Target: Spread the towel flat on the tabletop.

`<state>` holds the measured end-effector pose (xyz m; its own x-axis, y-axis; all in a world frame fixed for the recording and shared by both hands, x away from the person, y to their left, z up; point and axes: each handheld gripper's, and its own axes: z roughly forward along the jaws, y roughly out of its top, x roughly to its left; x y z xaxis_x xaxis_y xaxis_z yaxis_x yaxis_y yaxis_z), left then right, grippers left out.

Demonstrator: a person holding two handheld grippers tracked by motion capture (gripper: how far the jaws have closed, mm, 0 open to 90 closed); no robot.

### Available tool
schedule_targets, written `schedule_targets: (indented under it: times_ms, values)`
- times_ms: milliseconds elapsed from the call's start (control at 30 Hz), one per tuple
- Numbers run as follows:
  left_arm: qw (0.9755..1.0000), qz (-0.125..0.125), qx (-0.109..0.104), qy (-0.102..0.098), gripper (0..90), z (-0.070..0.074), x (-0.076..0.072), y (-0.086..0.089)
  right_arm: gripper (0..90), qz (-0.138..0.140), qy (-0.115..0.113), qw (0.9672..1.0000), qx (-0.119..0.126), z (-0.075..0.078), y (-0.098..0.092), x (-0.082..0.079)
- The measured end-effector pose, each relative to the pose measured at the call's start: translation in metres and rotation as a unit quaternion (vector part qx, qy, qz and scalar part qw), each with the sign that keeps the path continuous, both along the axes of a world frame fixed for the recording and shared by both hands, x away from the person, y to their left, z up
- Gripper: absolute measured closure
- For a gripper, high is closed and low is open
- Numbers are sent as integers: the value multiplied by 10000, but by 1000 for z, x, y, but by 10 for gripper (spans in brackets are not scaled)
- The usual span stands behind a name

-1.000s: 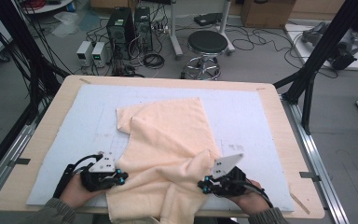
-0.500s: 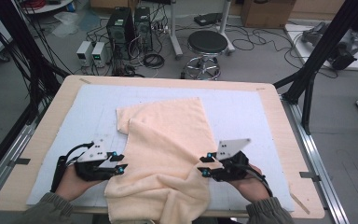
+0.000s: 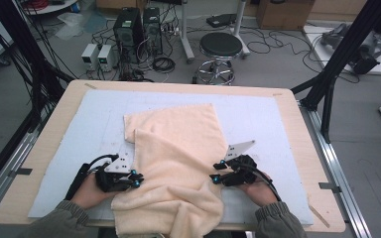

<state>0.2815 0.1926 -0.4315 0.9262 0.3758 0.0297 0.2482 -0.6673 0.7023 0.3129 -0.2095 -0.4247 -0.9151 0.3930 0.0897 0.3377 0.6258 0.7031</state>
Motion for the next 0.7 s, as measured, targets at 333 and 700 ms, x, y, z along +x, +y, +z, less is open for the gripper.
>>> schedule_targets:
  times_ms: [333, 700]
  values:
    - [9999, -144, 31, -51, 843, 11, -46, 20, 632, 181, 148, 9997, -22, -5, -9, -33]
    - [9996, -200, 167, 64, 844, 17, -78, 37, 675, 534, 175, 9983, -133, -5, 2, -62]
